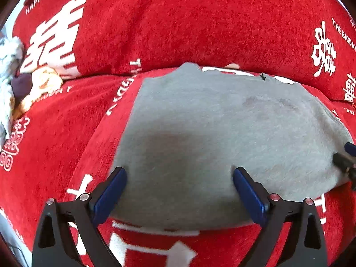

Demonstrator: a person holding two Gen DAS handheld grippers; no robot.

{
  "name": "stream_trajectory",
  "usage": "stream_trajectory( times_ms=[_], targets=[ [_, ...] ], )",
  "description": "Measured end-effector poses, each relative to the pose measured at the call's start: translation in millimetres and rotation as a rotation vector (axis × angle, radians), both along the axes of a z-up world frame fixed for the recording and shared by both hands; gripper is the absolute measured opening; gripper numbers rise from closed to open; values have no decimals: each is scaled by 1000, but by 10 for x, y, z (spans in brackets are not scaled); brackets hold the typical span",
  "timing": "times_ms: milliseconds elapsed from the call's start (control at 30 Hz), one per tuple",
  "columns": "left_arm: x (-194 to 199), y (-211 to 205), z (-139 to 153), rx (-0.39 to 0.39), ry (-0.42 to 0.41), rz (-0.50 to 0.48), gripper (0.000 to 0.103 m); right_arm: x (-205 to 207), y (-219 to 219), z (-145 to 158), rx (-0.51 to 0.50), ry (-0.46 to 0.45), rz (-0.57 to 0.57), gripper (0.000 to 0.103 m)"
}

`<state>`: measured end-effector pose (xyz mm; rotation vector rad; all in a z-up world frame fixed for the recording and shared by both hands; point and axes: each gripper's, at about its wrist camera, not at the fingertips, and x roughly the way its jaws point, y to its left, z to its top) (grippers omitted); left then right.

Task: Fold small clothes

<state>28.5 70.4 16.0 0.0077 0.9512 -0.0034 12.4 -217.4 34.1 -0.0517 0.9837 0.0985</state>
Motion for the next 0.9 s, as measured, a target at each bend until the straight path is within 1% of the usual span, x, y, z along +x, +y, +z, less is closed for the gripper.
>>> stream_trajectory(
  times_ms=[67, 133, 200, 267, 367, 433, 567, 633, 700, 733, 767, 833, 900],
  targets=[
    [-37, 60, -33, -2, 0, 3, 97, -46, -150, 0, 6, -4, -32, 76],
    [-74, 69, -30, 12, -2, 4, 97, -75, -266, -14, 18, 11, -59, 76],
    [-112, 85, -2, 25, 0, 22, 97, -126, -355, 12, 26, 23, -113, 77],
    [-198, 77, 68, 11, -14, 37, 97, -232, -380, 107, 40, -1, -136, 77],
    [-292, 14, 181, -51, -40, 36, 97, -367, -280, 208, 57, -37, -133, 78],
    [-287, -99, 198, -78, -38, 27, 97, -422, -85, 214, 74, -46, -105, 78],
    [-264, -412, 155, -59, -30, -13, 97, -419, 316, 124, 37, -51, -24, 78],
    [-248, -523, 65, -21, -14, -21, 97, -400, 412, 36, 17, -46, -15, 77],
    [-228, -549, -71, 27, 17, -16, 98, -356, 391, -71, 9, -22, -26, 77],
    [-249, -522, -95, 13, 6, -17, 99, -341, 357, -124, 9, -5, -28, 77],
    [-279, -471, -89, -3, -10, -12, 99, -371, 320, -124, 13, -22, -22, 77],
    [-294, -407, -83, -11, -7, -14, 99, -417, 249, -116, -15, -30, -29, 77],
    [-308, -339, -77, -7, -5, -13, 99, -448, 101, -115, -2, -26, -49, 77]
  ],
)
